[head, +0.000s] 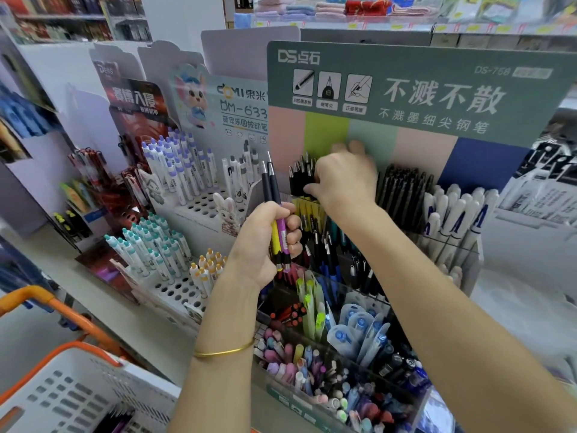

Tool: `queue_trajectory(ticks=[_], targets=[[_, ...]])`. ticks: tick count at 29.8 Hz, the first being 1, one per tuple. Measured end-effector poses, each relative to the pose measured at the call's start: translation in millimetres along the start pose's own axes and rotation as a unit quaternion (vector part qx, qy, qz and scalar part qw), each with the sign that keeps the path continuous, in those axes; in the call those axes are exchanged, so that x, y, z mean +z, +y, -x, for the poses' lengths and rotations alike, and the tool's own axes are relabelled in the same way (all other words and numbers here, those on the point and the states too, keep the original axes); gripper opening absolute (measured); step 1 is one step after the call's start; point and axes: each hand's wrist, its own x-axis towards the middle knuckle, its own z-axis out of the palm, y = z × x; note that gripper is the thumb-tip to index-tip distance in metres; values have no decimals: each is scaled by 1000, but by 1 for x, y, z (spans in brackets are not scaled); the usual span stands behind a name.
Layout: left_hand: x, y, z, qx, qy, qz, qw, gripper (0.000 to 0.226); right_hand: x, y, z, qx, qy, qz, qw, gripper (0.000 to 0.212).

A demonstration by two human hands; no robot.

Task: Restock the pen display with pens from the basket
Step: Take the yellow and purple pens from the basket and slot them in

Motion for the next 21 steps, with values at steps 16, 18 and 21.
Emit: queue_trajectory(ticks=[16, 18, 21], targets=[[8, -11, 0, 93, 69, -271, 956, 6, -18, -20, 18, -15, -45, -281, 959, 38], [6, -12, 2, 80, 67, -274, 956, 19, -19, -12, 10, 32, -18, -336, 941, 29], [4, -13, 4, 67, 90, -246, 963, 26, -27, 1, -6, 98, 83, -379, 917, 18]])
